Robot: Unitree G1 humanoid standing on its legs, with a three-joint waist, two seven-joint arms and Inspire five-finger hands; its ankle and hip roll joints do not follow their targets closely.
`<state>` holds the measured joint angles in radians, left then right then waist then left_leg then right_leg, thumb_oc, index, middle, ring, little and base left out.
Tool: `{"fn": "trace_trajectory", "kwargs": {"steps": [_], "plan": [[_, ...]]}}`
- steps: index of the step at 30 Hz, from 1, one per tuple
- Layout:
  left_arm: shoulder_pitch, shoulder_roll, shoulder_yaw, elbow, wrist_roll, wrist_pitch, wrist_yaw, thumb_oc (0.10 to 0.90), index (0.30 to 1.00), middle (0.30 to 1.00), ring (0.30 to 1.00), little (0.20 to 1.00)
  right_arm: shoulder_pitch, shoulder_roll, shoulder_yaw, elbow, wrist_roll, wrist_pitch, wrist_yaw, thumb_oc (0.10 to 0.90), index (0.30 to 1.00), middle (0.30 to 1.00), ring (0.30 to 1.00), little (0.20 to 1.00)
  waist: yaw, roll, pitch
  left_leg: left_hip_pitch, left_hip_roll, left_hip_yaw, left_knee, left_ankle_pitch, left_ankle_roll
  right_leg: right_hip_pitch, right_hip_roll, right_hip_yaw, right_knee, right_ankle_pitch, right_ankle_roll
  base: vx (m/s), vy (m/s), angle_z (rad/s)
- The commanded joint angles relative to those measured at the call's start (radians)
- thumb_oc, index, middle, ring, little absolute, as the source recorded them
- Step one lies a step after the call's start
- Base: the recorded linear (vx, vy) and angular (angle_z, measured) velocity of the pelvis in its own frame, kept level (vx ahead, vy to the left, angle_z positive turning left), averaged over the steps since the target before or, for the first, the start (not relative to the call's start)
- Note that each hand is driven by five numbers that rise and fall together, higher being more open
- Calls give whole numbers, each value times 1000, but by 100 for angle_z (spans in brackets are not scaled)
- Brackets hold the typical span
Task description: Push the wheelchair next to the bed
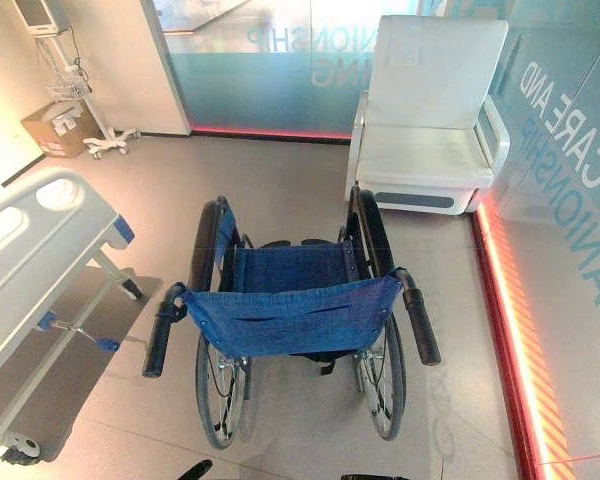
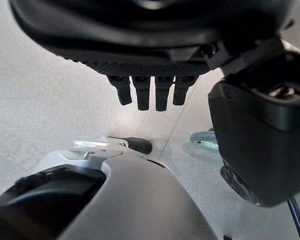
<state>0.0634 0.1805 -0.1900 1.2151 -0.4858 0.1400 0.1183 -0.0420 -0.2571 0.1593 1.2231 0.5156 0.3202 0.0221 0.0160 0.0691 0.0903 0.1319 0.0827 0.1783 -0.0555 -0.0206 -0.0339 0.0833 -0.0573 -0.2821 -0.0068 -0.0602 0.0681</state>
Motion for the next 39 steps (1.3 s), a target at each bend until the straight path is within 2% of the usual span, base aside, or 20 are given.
{"fn": "trace_trajectory", "kwargs": {"steps": [1,15,23,28,31,33,39], "plan": [[-38,9,-9,29,-12,10,-8,800,900,900,900,900,20,58,28,111,-54,29,-3,800,900,900,900,900,-9,-38,8,-11,-24,15,-32,9,-11,28,-44,26,-81,88,36,0,0,0],[-44,7,-7,35,-6,22,16,800,900,900,900,900,19,62,32,111,-59,30,-9,800,900,900,900,900,-8,-38,9,-12,-25,11,-32,7,-11,28,-46,23,-81,88,37,0,0,0],[-48,31,39,35,-73,-5,37,800,900,900,900,900,21,40,1,113,-28,-39,-98,800,900,900,900,900,-13,-33,8,-6,-26,13,-32,7,-14,33,-47,26,-81,89,39,0,0,0],[-59,87,101,12,-122,-22,55,800,900,900,900,900,14,-16,-66,96,54,-71,-140,800,900,900,900,900,-14,-30,12,-5,-25,18,-32,9,-15,33,-49,26,-81,90,42,0,0,0],[-58,146,167,-23,-159,-22,61,800,900,900,900,900,13,-67,-129,73,105,-115,-167,800,900,900,900,900,-12,-31,8,-3,-22,21,-32,8,-13,33,-48,27,-81,90,44,0,0,0],[-58,210,229,-69,-179,-28,72,800,900,900,900,900,19,-106,-184,31,172,-172,-219,800,900,900,900,900,-11,-35,2,-3,-21,24,-32,6,-13,32,-48,29,-81,91,46,0,0,0],[-45,332,364,-188,-251,-20,135,800,900,900,900,900,51,-204,-317,-124,219,-268,-350,800,900,900,900,900,-18,-44,0,-4,-19,34,-32,4,-13,28,-48,35,-81,96,52,-7,-3,-1]]}}
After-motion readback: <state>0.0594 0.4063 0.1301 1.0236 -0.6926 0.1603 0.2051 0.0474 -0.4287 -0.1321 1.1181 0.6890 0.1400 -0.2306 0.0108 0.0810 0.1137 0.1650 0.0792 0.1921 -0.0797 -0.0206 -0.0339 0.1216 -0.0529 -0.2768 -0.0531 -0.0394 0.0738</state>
